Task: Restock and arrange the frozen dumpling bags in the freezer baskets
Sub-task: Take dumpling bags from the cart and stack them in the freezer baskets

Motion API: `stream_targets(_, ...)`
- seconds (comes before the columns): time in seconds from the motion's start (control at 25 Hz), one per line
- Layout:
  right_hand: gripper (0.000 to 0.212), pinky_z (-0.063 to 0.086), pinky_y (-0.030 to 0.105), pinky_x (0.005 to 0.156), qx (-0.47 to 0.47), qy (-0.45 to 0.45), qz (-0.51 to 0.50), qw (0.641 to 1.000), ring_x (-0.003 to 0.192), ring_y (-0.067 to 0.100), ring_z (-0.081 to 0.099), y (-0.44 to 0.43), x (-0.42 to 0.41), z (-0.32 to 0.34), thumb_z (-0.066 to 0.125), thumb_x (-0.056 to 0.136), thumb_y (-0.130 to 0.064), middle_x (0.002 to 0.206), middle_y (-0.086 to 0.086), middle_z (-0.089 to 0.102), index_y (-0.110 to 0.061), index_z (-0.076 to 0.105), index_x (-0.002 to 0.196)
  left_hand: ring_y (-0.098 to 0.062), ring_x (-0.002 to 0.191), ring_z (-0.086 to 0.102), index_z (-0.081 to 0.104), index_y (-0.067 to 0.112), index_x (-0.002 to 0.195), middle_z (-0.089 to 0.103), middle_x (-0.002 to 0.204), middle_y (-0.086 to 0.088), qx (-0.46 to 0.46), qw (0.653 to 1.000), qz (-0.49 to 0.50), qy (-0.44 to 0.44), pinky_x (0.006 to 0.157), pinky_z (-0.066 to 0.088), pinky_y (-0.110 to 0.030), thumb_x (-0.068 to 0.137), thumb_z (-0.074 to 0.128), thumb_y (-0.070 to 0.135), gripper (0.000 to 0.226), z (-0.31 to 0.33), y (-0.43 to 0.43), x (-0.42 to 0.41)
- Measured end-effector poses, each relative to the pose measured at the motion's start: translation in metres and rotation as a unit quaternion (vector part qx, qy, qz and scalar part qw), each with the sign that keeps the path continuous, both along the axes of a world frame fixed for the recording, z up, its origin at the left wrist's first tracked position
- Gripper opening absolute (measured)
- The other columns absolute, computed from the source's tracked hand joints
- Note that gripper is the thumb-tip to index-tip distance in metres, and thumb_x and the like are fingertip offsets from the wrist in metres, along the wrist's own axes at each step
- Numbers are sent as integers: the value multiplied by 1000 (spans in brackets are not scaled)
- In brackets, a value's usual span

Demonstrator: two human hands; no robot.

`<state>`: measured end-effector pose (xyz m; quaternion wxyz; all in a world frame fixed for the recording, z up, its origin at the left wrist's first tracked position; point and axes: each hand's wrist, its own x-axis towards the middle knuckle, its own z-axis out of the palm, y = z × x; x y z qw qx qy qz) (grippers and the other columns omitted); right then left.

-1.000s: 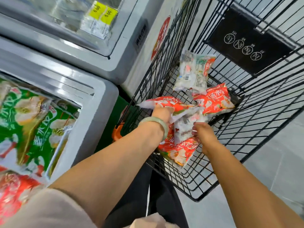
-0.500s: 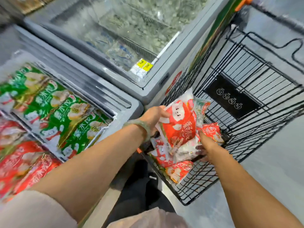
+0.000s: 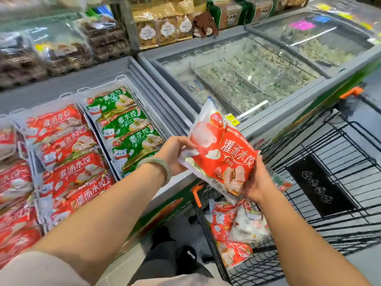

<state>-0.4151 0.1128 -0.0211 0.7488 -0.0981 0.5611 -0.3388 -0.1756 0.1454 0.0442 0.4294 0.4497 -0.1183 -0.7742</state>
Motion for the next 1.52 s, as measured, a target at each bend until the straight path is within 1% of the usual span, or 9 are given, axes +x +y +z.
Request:
stream_targets(0.36, 53, 56, 54, 73, -91, 61, 246, 963, 82, 31, 73, -17, 160, 49, 46, 87, -61, 94, 12, 76, -17, 73, 96, -28, 92, 73, 72, 13, 105, 73, 109, -10, 10, 991, 130, -43, 75, 59, -43, 85, 59, 24, 26, -10, 99, 151)
stream_targets(0.48, 50, 58, 52, 70, -143, 47, 316, 937, 83, 30, 73, -1, 226, 55, 49, 89, -55, 95, 14, 75, -13, 67, 111, -30, 103, 69, 68, 11, 114, 71, 114, -14, 27, 977, 205, -61, 90, 55, -46, 85, 62, 38, 39, -22, 132, 196)
stream_targets(0.64, 46, 56, 52, 81, -191, 25, 359, 913, 89, 31, 68, 32, 322, 56, 54, 91, -39, 104, 19, 70, -7, 58, 123, -27, 82, 73, 64, 10, 116, 75, 92, -14, 47, 951, 298, -68, 75, 60, -41, 91, 54, 43, 43, -41, 175, 263)
stream_targets(0.76, 31, 60, 41, 65, -206, 9, 381, 901, 72, 23, 72, 64, 407, 48, 55, 91, -36, 87, 12, 75, -13, 63, 109, -32, 82, 70, 65, 1, 110, 72, 88, -16, 83, 926, 365, -54, 84, 57, -46, 96, 47, 39, 44, -55, 219, 326)
stream_targets(0.88, 36, 55, 51, 84, -193, 58, 394, 897, 85, 30, 70, 94, 480, 37, 56, 91, -40, 99, 17, 72, -11, 64, 110, -23, 68, 73, 61, 4, 94, 70, 72, -10, 90, 928, 353, -82, 62, 61, -33, 100, 43, 19, 24, -68, 255, 383)
stream_targets(1.04, 40, 50, 49, 95, -186, 149, 448, 862, 96, 33, 65, 128, 553, 14, 49, 95, -40, 110, 19, 68, -5, 63, 107, -37, 120, 55, 54, -6, 125, 61, 123, -26, 187, 907, 282, -252, 108, 41, -44, 98, 43, 9, 32, -84, 289, 455)
stream_targets(1.36, 21, 43, 22, 48, -129, 260, 544, 787, 51, 14, 50, 150, 623, -15, 44, 95, -10, 66, 2, 52, -14, 55, 78, -28, 138, 38, 29, -1, 146, 34, 152, -16, 281, 825, 134, -471, 112, 27, -28, 104, 24, 10, 44, -100, 310, 513)
stream_targets(1.44, 12, 48, 29, 65, -139, 288, 579, 750, 70, 19, 53, 152, 639, -21, 45, 96, -17, 83, 6, 58, -12, 56, 93, -28, 137, 40, 35, -3, 143, 39, 149, -16, 337, 812, 117, -462, 97, 41, -14, 103, 27, 8, 42, -111, 307, 524)
stream_targets(1.52, 10, 44, 24, 58, -179, 304, 604, 715, 73, 18, 49, 155, 654, -26, 43, 97, -17, 89, 6, 54, -17, 51, 103, -27, 133, 44, 41, -6, 138, 45, 145, -15, 364, 830, 109, -409, 55, 38, -7, 102, 33, 9, 40, -113, 299, 531)
